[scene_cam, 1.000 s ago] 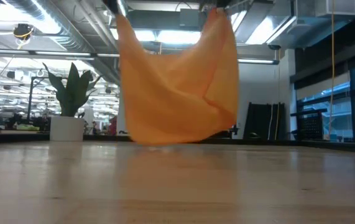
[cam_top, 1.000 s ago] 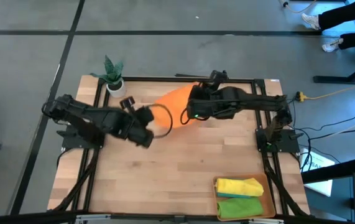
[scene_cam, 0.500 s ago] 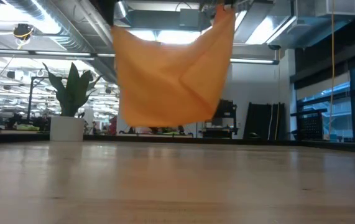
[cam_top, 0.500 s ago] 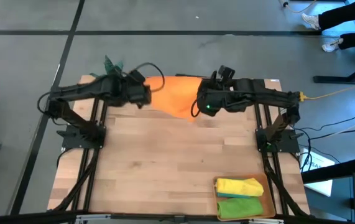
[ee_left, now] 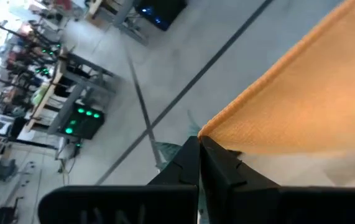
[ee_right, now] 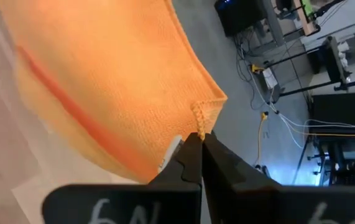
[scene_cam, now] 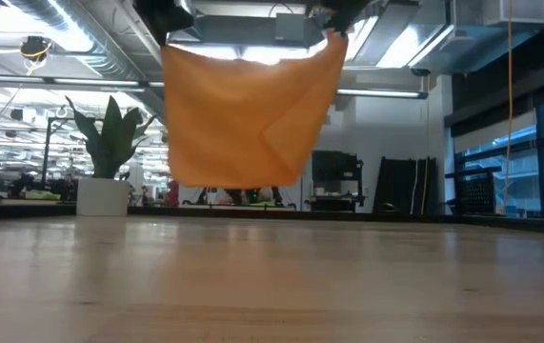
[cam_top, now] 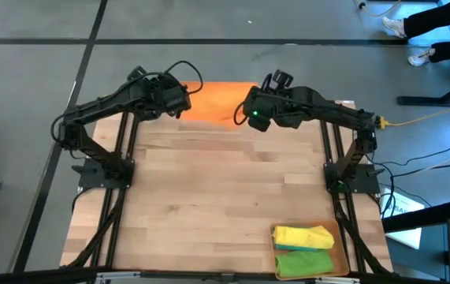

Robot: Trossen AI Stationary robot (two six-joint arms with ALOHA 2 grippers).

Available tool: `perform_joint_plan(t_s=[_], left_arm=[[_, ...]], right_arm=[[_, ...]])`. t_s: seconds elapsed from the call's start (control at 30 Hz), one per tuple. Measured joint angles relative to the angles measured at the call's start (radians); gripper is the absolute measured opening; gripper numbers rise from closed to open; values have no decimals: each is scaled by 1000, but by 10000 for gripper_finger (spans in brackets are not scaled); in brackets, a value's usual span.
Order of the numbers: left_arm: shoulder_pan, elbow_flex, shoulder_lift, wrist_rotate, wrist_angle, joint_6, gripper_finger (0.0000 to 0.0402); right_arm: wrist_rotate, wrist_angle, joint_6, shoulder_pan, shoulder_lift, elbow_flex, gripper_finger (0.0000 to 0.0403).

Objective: Roll microfiber towels into tight, uniform cylinder then place into a basket
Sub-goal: Roll the orange microfiber towel

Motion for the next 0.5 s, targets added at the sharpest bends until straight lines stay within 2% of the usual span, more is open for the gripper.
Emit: perform_joint_plan(t_s=[0.1, 0.27, 0.37, 0.5], left_arm=[[-28, 0, 0, 27, 0, -1, 0], [-105, -5, 0, 134, -6, -5, 0], [-153, -33, 0, 230, -12, -39, 0], [-221, -132, 1, 363, -13, -97, 0]], right_arm=[[3, 28, 1, 0, -4, -70, 2], [-21, 43, 7, 34, -1, -220, 2], [-55, 56, 33, 72, 0, -313, 2], [-57, 66, 90, 126, 0, -416, 1]])
